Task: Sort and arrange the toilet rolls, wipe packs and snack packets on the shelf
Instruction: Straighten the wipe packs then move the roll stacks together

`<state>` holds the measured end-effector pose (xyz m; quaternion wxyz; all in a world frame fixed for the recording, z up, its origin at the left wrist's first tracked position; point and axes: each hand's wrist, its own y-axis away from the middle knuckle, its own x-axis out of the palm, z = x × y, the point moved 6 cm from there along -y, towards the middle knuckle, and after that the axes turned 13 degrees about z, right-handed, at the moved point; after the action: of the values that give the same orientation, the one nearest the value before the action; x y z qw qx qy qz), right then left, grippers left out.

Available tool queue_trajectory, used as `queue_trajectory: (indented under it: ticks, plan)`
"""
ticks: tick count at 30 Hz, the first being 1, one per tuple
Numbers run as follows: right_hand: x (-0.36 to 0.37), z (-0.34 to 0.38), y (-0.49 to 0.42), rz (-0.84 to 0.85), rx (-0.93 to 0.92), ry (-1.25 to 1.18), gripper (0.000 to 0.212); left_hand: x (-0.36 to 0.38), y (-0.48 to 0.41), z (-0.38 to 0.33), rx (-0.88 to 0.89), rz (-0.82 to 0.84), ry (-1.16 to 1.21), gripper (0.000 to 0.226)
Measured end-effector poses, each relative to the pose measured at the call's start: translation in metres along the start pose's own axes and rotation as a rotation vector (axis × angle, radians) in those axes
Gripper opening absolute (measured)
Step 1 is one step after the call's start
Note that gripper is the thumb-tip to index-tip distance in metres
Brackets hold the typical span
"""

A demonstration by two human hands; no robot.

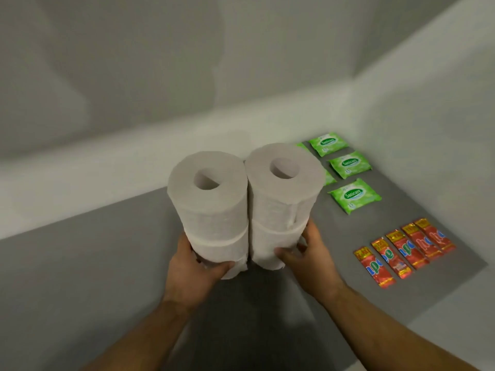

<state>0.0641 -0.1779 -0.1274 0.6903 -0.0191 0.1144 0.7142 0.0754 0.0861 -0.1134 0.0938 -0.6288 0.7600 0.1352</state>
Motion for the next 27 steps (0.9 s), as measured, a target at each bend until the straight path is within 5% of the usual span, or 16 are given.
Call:
queue_trajectory:
  ticks: [5, 27]
  plan:
    - [0.018, 0.005, -0.047, 0.053, -0.038, 0.022, 0.074, -0.025, -0.02, 0.007, -0.028, -0.088, -0.039, 0.098]
    - [0.064, 0.044, -0.258, 0.227, -0.044, 0.225, 0.097, -0.118, -0.182, 0.039, -0.117, -0.171, -0.186, 0.119]
